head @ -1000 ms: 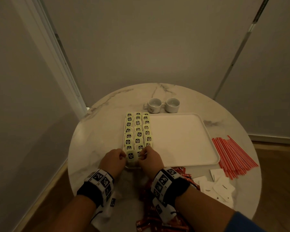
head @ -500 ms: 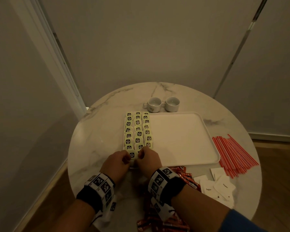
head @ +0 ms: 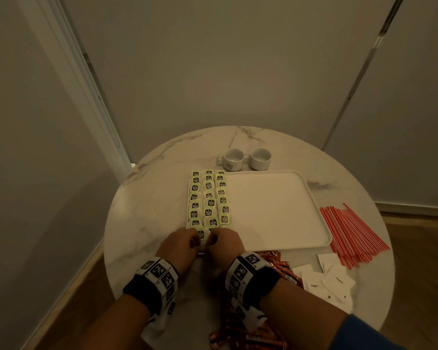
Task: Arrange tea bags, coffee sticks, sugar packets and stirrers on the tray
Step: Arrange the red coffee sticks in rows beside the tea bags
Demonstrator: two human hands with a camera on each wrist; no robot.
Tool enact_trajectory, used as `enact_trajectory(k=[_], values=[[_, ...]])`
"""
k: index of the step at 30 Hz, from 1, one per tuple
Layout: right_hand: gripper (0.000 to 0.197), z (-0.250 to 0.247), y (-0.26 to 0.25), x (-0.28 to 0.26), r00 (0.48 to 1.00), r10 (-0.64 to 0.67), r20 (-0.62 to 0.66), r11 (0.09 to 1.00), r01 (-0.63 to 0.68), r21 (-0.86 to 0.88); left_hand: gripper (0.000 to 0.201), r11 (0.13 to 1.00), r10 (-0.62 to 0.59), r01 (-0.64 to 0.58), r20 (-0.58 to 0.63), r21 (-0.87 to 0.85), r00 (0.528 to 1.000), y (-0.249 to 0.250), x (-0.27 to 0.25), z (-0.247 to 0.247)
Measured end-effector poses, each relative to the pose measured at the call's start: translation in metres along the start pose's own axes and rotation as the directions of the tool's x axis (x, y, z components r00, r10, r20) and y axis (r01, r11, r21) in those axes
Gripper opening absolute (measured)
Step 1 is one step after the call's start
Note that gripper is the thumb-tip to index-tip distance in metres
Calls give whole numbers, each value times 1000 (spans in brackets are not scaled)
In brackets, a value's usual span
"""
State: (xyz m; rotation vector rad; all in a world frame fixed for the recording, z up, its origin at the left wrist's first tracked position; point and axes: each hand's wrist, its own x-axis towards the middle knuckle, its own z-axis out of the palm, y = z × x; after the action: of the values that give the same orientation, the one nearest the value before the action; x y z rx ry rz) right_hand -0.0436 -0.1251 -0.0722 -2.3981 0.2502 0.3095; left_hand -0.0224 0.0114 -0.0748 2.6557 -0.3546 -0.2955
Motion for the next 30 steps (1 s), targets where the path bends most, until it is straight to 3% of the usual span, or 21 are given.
enact_trajectory(k=[5,7,10,14,17,21,26,30], values=[[10,-26,8,-2,994,77,-81,966,-54,253,12,995,66,-67,-25,-74,998,6,-12,-10],[14,-46,13,-7,995,83,-58,927,-56,371,14,986,140,-139,5,-87,990,13,-21,-12],[12,-77,26,-17,998,57,-39,914,-36,405,20,973,226,-220,98,-71,969,28,-34,-11],[8,-96,52,-33,998,27,-59,957,-8,291,29,960,279,-273,238,-57,930,44,-49,-2],[10,-93,66,-45,1000,9,-24,996,-6,90,28,945,313,-327,288,1,905,55,-57,3],[13,-73,69,-60,998,4,57,996,1,-85,28,942,300,-329,276,65,913,63,-60,9],[7,-42,62,-65,993,-108,52,967,117,-228,27,962,243,-269,298,48,923,58,-50,19],[32,-31,55,-60,964,-226,141,898,263,-354,23,958,285,-278,235,-64,929,58,-45,16]])
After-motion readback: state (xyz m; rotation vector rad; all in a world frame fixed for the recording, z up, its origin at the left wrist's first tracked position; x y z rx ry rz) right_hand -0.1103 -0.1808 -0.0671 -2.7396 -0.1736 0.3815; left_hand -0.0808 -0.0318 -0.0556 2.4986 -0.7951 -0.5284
